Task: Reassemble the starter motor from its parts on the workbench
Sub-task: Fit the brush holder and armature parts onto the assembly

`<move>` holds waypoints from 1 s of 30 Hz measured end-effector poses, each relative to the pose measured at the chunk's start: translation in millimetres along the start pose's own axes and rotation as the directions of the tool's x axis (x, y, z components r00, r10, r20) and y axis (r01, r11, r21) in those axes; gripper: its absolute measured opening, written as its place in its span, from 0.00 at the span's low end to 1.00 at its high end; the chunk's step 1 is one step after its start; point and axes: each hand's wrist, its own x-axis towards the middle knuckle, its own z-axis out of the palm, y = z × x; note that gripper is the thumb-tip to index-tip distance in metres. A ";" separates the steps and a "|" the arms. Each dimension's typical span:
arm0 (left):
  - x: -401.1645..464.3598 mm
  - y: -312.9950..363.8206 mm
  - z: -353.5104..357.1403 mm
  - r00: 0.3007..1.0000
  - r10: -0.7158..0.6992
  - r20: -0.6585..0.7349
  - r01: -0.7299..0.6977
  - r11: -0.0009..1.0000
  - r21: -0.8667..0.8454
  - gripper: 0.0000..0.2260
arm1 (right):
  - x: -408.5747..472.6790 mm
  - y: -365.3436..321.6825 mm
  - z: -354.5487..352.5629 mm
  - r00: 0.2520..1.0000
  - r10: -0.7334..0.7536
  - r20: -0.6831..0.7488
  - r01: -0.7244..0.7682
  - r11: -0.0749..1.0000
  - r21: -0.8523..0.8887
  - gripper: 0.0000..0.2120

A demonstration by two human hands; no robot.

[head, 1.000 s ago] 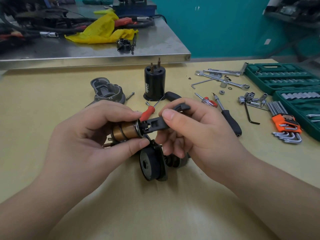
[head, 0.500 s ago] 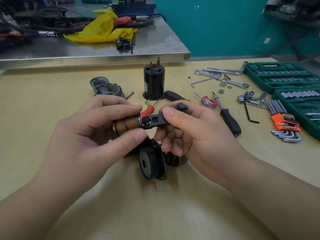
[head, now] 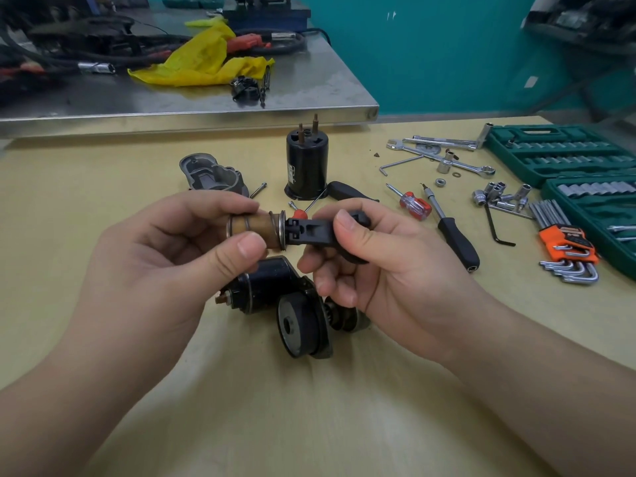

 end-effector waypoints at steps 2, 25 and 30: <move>0.5 0.3 0.9 1.000 -0.019 0.009 0.020 0.999 -0.039 0.19 | -0.5 -0.8 -0.3 1.000 0.006 0.013 -0.006 1.000 0.012 0.11; 2.6 -7.0 -1.7 0.949 -0.147 0.278 0.257 0.872 -0.417 0.13 | -6.8 -1.7 9.6 0.989 -0.040 0.145 0.038 0.999 0.020 0.13; 4.0 -1.4 -1.5 0.949 -0.141 0.282 0.262 0.849 -0.459 0.15 | -5.7 -0.4 7.5 0.999 -0.053 0.011 0.054 0.962 -0.268 0.13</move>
